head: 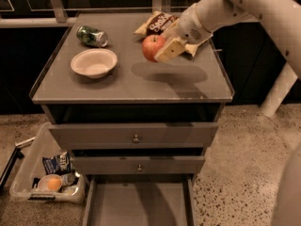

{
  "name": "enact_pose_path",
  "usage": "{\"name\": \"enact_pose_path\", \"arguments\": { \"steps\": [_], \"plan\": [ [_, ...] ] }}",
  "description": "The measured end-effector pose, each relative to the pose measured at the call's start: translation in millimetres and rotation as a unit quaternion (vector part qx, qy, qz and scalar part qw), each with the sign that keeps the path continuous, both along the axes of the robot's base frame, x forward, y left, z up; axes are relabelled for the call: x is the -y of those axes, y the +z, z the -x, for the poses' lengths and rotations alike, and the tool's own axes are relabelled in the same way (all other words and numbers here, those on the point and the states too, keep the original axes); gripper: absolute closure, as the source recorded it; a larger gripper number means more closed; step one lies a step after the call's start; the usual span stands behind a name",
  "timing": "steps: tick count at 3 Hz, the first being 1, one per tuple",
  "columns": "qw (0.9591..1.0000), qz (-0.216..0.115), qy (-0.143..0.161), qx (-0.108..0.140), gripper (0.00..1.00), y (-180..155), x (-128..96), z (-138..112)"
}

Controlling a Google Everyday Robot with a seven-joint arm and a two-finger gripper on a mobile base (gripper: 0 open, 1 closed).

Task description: Place apple into bottom drawer

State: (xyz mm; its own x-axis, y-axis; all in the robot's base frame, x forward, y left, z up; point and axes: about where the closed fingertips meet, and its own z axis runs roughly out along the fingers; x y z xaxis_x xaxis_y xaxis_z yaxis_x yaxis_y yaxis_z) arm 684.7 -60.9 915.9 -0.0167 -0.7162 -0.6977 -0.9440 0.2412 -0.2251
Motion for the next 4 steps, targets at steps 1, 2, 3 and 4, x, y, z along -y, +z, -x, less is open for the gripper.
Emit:
{"name": "enact_pose_path", "arguments": {
  "steps": [1, 2, 3, 4],
  "plan": [
    [0.9995, 0.007, -0.007, 0.030, 1.00, 23, 37, 45],
    [0.9983, 0.026, -0.016, 0.049, 1.00, 33, 70, 97],
    [0.9983, 0.047, -0.003, 0.033, 1.00, 15, 91, 171],
    [0.9983, 0.047, -0.003, 0.033, 1.00, 15, 91, 171]
  ]
}}
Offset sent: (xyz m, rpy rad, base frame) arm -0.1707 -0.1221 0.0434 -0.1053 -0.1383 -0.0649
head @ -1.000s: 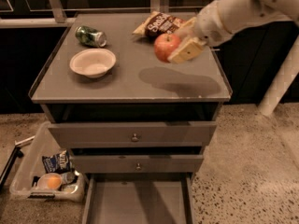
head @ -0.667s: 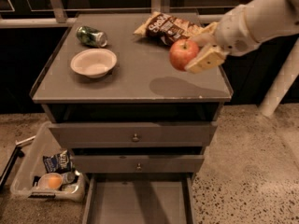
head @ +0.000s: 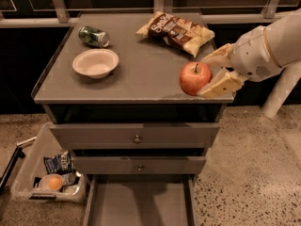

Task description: Place apple into bottom drawer

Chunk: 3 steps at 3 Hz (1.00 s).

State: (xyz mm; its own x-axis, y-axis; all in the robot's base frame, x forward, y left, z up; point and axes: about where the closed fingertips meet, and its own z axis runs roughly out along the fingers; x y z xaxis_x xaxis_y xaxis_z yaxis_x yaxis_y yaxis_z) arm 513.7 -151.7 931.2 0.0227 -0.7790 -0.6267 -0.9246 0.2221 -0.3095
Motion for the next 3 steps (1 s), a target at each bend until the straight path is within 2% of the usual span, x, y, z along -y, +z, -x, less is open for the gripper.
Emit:
{"name": "enact_pose_path", "arguments": {
  "steps": [1, 2, 3],
  "plan": [
    [0.9999, -0.002, 0.011, -0.005, 1.00, -12, -13, 8],
    [0.9995, -0.023, 0.021, -0.001, 1.00, -33, -30, 36],
    [0.9977, -0.065, 0.003, -0.017, 1.00, -80, -35, 65]
  ]
}}
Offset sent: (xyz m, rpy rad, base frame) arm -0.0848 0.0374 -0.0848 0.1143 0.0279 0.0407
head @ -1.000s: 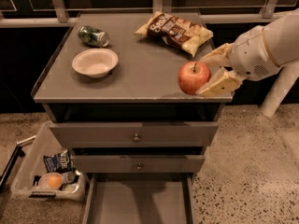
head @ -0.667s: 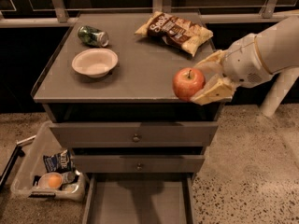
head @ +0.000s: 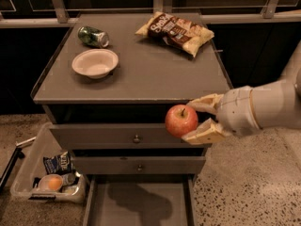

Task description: Place apple into bottom drawer

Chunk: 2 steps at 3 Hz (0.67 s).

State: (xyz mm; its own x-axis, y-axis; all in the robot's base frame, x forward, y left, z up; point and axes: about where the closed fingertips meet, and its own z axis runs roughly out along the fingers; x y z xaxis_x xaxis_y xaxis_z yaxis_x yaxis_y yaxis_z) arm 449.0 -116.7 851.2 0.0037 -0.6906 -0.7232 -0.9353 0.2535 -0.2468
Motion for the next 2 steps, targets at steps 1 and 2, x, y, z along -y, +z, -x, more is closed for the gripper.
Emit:
{"name": "enact_pose_path", "arguments": {
  "steps": [1, 2],
  "plan": [
    [0.9997, -0.010, -0.021, -0.008, 1.00, -47, -7, 11],
    [0.9989, -0.013, -0.044, -0.010, 1.00, -95, -5, 10]
  ]
}}
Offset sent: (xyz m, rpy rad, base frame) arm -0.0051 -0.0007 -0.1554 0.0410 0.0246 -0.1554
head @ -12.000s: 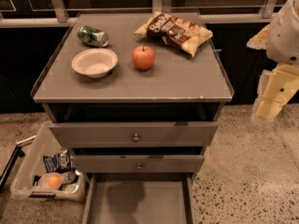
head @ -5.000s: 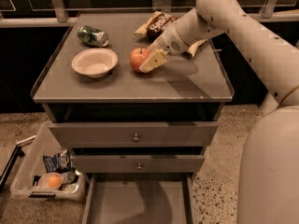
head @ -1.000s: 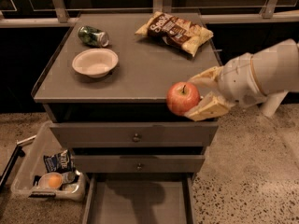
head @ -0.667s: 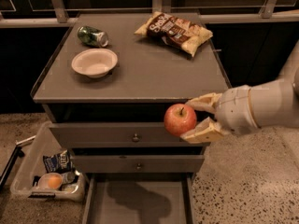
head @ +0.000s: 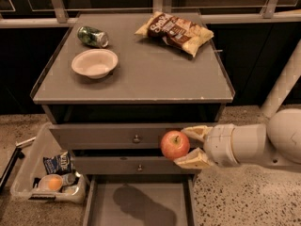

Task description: Place apple into bottom drawer

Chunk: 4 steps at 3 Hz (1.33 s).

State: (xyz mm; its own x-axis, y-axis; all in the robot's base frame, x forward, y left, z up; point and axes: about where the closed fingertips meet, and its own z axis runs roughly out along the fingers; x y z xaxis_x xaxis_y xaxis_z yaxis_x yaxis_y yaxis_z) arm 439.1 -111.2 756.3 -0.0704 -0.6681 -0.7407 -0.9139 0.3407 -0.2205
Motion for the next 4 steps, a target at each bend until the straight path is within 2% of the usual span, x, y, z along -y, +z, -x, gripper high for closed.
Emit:
{"name": "enact_pose_path", "arguments": {
  "steps": [1, 2, 3, 4],
  "plan": [
    [0.9997, -0.009, -0.023, 0.000, 1.00, -47, -1, -10],
    [0.9997, -0.009, -0.023, -0.001, 1.00, -47, -1, -10],
    [0.9982, -0.037, -0.033, -0.035, 1.00, -79, -10, -9],
    [0.9942, -0.060, -0.051, -0.073, 1.00, -136, -18, -9]
  ]
}}
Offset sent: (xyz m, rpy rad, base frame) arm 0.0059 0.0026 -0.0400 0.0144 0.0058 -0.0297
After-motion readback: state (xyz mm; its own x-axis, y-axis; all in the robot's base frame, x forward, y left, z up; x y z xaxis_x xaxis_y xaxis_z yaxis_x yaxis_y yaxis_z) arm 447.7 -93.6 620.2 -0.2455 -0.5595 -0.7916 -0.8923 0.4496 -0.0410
